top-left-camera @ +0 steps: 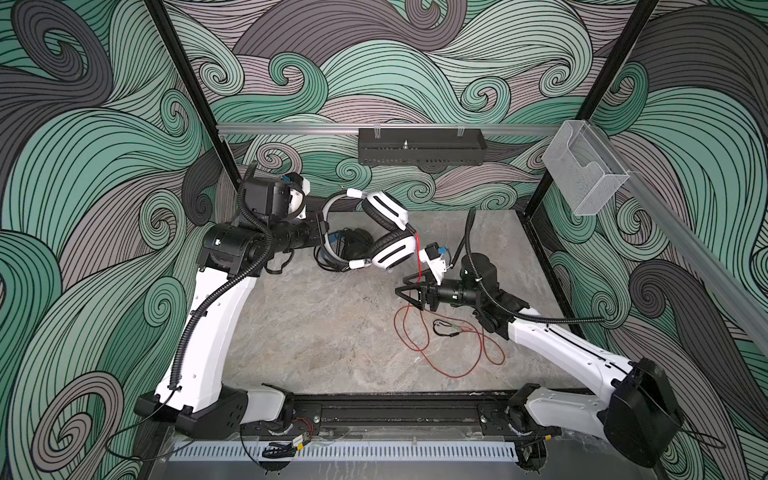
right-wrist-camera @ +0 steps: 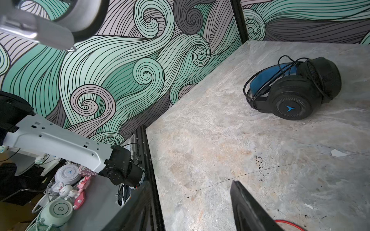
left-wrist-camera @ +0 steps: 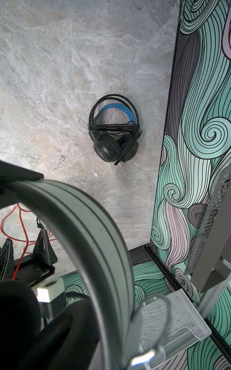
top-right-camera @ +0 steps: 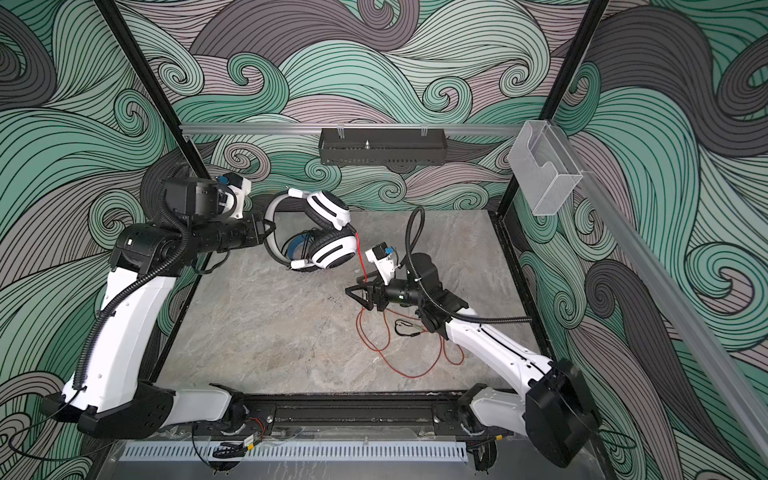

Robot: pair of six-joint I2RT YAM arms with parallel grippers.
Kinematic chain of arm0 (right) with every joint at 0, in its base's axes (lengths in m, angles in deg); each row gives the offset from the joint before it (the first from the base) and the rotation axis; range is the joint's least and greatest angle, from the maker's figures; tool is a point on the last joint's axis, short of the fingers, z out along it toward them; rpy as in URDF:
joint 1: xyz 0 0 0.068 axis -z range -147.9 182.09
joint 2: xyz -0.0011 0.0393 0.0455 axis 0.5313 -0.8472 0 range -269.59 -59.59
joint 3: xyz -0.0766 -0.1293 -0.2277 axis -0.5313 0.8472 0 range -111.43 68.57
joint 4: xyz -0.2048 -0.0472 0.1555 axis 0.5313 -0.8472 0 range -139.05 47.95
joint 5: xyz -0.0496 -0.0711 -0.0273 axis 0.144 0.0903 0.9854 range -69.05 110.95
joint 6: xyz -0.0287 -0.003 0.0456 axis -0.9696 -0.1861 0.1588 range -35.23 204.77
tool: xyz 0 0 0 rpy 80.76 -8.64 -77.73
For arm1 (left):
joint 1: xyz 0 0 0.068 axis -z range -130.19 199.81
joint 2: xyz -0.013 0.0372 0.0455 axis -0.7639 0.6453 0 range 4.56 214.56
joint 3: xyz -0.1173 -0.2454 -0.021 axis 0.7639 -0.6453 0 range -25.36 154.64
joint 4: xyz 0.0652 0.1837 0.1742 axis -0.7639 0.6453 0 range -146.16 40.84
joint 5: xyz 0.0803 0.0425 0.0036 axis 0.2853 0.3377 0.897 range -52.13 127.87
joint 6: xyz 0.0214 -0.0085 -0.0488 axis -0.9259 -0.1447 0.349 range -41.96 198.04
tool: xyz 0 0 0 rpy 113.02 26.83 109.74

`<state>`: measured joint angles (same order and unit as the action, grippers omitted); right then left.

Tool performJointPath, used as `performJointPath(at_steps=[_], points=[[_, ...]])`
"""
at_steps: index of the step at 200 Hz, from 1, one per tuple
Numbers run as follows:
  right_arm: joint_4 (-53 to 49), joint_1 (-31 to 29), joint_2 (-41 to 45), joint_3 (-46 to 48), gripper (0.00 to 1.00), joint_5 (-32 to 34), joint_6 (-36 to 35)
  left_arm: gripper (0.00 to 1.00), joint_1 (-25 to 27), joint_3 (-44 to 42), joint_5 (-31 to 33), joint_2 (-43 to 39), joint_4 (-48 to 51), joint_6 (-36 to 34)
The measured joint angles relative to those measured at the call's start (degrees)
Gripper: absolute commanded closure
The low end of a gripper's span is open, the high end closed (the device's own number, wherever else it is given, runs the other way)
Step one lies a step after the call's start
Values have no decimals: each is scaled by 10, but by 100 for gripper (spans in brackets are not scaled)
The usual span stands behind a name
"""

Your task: Wrap the headphones

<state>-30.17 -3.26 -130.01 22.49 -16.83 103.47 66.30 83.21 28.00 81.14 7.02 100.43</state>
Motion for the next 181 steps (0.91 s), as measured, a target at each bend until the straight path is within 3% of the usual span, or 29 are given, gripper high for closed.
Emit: performJointPath(at_steps=[60,80,116,137,181], points=[[41,-1,-17,14,42,-6,17,100,-21,-16,-29,-3,-19,27],[46,-1,-25,23,54,-9,21,100,-26,-18,-34,-6,-25,31],[30,0,-17,38,85,-2,11,100,-40,-49,-39,-28,-39,42],[-18,5,11,44,100,21,-10,100,-51,-70,-36,-40,-45,47],[-230,23,88,-6,100,170,-112,100,-62,-99,13,-51,-47,41]])
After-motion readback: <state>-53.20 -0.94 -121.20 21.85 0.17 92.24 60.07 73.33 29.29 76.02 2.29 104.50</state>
